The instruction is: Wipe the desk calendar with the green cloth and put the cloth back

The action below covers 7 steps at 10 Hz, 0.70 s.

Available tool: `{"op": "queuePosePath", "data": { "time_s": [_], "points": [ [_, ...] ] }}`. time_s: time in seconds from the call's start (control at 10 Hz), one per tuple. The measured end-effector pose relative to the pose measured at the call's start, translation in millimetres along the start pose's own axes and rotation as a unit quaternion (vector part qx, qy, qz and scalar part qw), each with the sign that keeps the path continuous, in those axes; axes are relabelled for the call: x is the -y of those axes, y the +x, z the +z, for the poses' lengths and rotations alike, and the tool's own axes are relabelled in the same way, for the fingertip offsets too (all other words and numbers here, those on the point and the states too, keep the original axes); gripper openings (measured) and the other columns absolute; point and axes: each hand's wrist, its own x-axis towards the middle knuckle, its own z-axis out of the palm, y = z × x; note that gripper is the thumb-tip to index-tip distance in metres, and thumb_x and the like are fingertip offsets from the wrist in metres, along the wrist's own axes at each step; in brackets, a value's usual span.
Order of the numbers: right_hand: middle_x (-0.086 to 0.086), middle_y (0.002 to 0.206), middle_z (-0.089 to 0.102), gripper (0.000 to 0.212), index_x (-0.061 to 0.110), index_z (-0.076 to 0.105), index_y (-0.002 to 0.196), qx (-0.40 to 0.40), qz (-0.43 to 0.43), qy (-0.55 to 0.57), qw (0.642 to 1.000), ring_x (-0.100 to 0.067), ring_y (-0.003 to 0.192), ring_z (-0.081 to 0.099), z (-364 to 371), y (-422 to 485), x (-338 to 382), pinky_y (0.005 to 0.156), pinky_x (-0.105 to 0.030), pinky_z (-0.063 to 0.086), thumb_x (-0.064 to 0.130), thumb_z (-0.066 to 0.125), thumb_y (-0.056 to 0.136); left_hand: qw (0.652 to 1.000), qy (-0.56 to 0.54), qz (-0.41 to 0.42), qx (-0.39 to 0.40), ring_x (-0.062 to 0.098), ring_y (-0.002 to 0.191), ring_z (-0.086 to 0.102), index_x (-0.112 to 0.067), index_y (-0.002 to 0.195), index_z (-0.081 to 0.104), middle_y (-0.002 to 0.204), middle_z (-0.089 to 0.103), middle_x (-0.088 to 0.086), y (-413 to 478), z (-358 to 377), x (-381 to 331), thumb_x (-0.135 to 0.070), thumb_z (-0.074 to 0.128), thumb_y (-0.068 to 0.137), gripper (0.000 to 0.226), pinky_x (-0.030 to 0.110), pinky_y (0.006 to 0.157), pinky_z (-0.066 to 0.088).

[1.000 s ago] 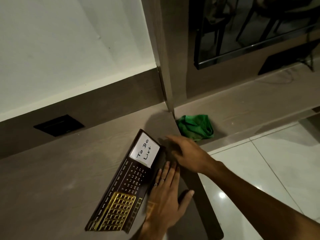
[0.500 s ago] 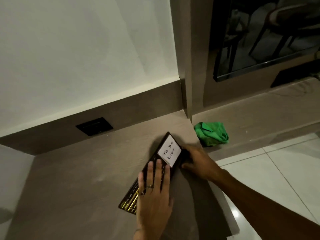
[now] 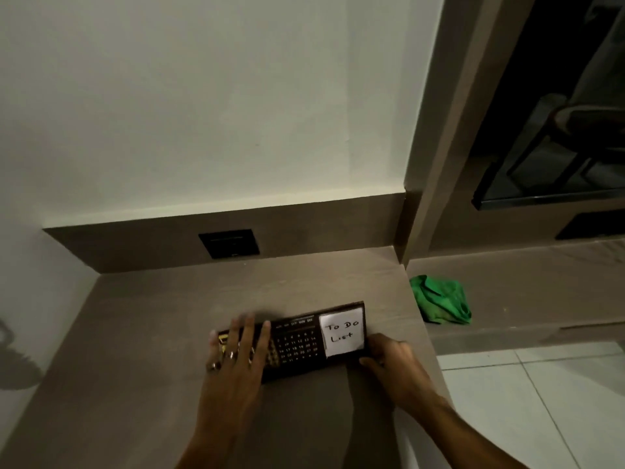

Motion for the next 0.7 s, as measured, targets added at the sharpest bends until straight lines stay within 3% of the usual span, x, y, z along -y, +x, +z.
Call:
{"op": "queuePosePath", "data": {
  "time_s": [0.1, 0.2, 0.4, 0.5, 0.6, 0.7],
  "points": [
    [0.005, 0.107, 0.063, 0.022, 0.034, 0.059, 0.111, -0.01, 0.005, -0.006, 1.0, -0.012, 0.095, 0.062, 11.1, 18.3, 17.3, 0.081, -0.037, 0.057, 0.035, 0.063, 0.09, 0.999, 0.026, 0.001, -0.018, 0.044, 0.148, 0.02, -0.007, 0.153, 0.015, 0.16, 0.022, 0.025, 18.2, 11.5, 26.4, -0.021, 0.092, 0.056, 0.125, 0.064, 0.118, 0.016],
    [0.003, 0.094, 0.064, 0.011, 0.03, 0.061, 0.098, -0.022, 0.017, -0.023, 0.999, -0.015, 0.085, 0.062, 12.7, 43.6, 31.4, 0.077, -0.041, 0.057, 0.034, 0.066, 0.088, 0.999, 0.048, -0.004, -0.022, 0.042, 0.15, 0.013, -0.008, 0.156, 0.007, 0.163, 0.014, 0.024, 40.9, 15.2, 46.9, -0.023, 0.089, 0.061, 0.126, 0.062, 0.12, 0.01],
    [-0.001, 0.102, 0.067, 0.028, 0.025, 0.063, 0.113, -0.051, 0.023, -0.023, 0.998, -0.02, 0.094, 0.064, 14.9, 78.2, 44.8, 0.085, -0.042, 0.056, 0.034, 0.069, 0.088, 0.998, 0.051, -0.01, -0.034, 0.039, 0.149, 0.015, -0.012, 0.156, 0.005, 0.163, 0.014, 0.021, 76.9, 23.3, 64.7, -0.026, 0.089, 0.058, 0.13, 0.058, 0.119, 0.008],
    [0.002, 0.1, 0.067, 0.027, 0.026, 0.061, 0.114, -0.042, 0.02, -0.026, 0.999, -0.017, 0.093, 0.064, 18.1, 75.8, 44.1, 0.081, -0.036, 0.055, 0.034, 0.067, 0.089, 0.997, 0.061, -0.015, -0.039, 0.038, 0.151, 0.012, -0.011, 0.157, 0.003, 0.164, 0.011, 0.02, 71.3, 24.8, 62.5, -0.027, 0.088, 0.061, 0.129, 0.058, 0.119, 0.009],
    [0.003, 0.108, 0.067, 0.04, 0.028, 0.056, 0.126, -0.05, 0.036, 0.01, 0.998, -0.013, 0.096, 0.063, 12.2, 62.8, 45.9, 0.083, -0.034, 0.055, 0.038, 0.067, 0.089, 0.997, 0.058, -0.011, -0.045, 0.037, 0.152, 0.012, -0.01, 0.157, 0.004, 0.165, 0.011, 0.02, 66.0, 9.7, 68.7, -0.04, 0.088, 0.062, 0.13, 0.059, 0.12, 0.008],
    [0.004, 0.105, 0.07, 0.039, 0.024, 0.058, 0.127, -0.119, 0.004, 0.068, 0.991, -0.005, 0.088, 0.064, -12.0, 46.4, 57.1, 0.082, -0.031, 0.057, 0.035, 0.066, 0.091, 0.996, 0.03, -0.01, -0.087, 0.035, 0.151, 0.018, -0.008, 0.155, 0.008, 0.163, 0.013, 0.019, 60.6, -9.8, 70.9, -0.061, 0.082, 0.062, 0.13, 0.062, 0.119, 0.018]
  ]
}}
